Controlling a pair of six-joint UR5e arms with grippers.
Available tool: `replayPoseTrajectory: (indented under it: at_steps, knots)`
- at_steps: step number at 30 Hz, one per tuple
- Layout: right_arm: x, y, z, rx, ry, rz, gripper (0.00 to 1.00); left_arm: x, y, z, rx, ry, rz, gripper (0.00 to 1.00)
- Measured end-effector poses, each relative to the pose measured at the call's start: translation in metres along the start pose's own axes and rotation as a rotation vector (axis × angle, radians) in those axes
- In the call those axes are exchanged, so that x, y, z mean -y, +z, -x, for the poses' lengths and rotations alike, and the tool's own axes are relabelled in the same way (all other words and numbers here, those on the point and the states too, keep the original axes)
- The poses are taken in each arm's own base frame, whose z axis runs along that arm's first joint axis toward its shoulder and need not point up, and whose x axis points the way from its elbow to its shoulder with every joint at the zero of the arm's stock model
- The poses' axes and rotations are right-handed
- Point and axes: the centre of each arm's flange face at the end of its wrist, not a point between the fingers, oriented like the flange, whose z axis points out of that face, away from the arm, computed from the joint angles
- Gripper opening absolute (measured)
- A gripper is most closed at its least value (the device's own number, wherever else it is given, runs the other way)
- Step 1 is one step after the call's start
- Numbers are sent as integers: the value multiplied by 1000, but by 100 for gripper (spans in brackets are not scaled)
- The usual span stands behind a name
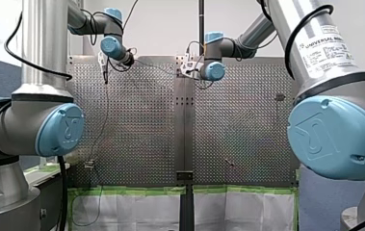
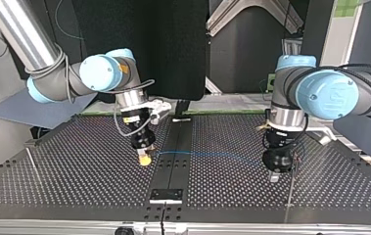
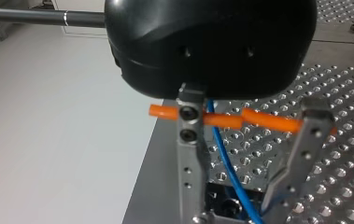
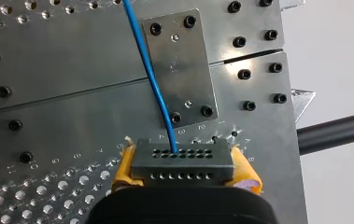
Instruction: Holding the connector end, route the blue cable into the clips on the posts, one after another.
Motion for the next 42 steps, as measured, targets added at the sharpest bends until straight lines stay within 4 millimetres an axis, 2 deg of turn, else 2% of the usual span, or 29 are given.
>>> replayPoseTrajectory:
  at_steps: [15, 24, 30, 42]
  knots:
    - [0, -1, 1, 7, 0, 0, 0, 2, 0, 0, 1, -24, -6, 2]
    - [-1, -5, 7, 35, 1, 6, 0, 12, -2, -4, -8, -25, -27, 2]
    - [-4, -15, 25, 71, 5, 15, 0, 27, 0, -27, -56, 5, -30, 2]
    - [-11, -34, 58, 136, -4, 34, 0, 62, 4, -87, -154, 60, -19, 2]
